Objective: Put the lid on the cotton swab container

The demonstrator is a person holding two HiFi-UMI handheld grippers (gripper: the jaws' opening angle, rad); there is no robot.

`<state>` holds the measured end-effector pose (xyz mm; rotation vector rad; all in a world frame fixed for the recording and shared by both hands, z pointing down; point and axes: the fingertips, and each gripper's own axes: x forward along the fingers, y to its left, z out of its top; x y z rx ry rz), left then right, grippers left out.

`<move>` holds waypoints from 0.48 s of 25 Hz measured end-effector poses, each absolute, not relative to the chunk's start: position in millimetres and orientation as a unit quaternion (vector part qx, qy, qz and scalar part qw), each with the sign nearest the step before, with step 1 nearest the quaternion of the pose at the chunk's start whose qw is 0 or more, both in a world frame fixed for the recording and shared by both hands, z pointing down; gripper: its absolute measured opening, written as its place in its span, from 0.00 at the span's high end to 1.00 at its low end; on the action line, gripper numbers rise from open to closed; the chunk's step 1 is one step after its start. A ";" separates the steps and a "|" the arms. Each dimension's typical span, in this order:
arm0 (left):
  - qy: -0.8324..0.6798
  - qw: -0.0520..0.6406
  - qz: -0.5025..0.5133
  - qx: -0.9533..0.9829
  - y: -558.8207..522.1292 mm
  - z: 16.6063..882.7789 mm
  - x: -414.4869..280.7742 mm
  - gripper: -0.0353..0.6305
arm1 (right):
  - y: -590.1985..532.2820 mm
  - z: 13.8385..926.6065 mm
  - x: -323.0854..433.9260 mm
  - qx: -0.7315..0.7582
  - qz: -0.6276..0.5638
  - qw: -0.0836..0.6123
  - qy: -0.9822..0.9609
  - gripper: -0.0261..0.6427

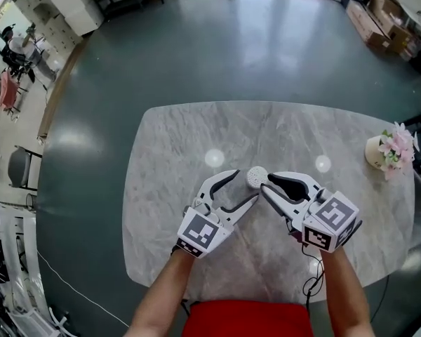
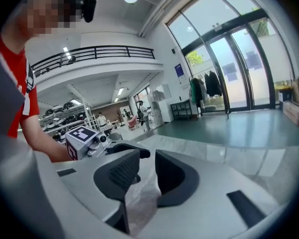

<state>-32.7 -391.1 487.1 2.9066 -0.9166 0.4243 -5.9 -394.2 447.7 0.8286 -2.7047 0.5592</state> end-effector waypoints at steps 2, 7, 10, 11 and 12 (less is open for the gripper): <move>-0.304 0.025 0.109 0.946 -381.6 458.0 -33.0 0.49 | -386.1 427.8 -1.6 0.296 0.160 0.114 -0.935 0.78; -0.326 0.033 0.049 0.944 -354.4 394.4 -26.8 0.54 | -360.1 388.2 10.3 0.317 0.094 0.077 -0.941 0.78; -0.346 0.019 0.039 0.937 -336.8 366.9 -28.8 0.66 | -342.7 360.2 21.5 0.331 0.063 0.041 -0.941 0.78; -0.353 0.010 0.036 0.935 -330.8 359.1 -29.7 0.70 | -336.5 351.5 26.0 0.336 0.054 0.028 -0.940 0.78; -0.359 0.000 0.034 0.933 -324.8 351.9 -30.6 0.73 | -329.9 343.2 30.1 0.340 0.046 0.015 -0.939 0.78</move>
